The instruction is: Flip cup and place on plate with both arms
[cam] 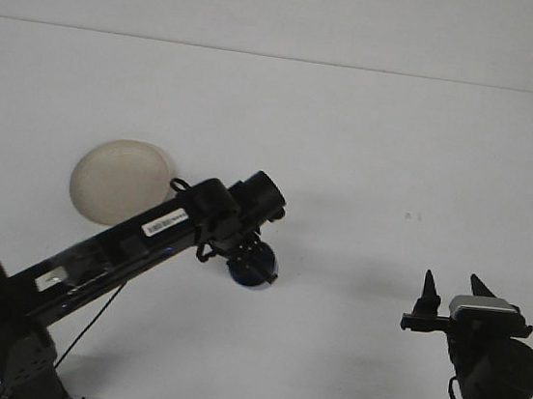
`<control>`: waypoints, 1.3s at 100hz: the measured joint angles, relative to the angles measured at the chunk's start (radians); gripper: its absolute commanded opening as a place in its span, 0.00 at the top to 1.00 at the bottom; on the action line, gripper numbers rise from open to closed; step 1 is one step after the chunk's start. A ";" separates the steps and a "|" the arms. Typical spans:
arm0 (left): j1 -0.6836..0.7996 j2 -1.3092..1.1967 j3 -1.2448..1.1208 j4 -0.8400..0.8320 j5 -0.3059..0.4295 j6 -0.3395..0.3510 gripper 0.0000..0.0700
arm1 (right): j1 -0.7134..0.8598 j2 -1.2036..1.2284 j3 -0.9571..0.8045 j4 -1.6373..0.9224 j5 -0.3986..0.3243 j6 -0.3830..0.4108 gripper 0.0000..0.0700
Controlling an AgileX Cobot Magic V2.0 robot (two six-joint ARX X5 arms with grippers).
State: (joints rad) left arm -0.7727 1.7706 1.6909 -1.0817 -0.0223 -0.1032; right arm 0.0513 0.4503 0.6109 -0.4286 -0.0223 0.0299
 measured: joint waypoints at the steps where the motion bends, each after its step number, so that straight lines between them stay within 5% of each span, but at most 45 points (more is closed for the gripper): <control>1: 0.007 -0.008 0.005 -0.005 -0.008 0.001 0.99 | 0.000 0.000 0.000 0.000 0.000 0.000 0.31; 24: 0.214 -0.134 0.074 -0.082 -0.108 0.032 0.99 | 0.000 0.000 0.000 0.000 0.000 0.000 0.31; 63: 0.656 -0.112 0.072 -0.083 -0.114 0.064 0.98 | 0.000 0.000 0.000 0.000 0.000 0.000 0.31; 130: 0.786 0.082 0.072 -0.033 -0.114 0.072 0.98 | 0.000 0.000 0.000 0.000 0.000 0.000 0.31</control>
State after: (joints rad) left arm 0.0132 1.8526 1.7630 -1.1149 -0.1364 -0.0311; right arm 0.0513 0.4503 0.6109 -0.4286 -0.0219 0.0299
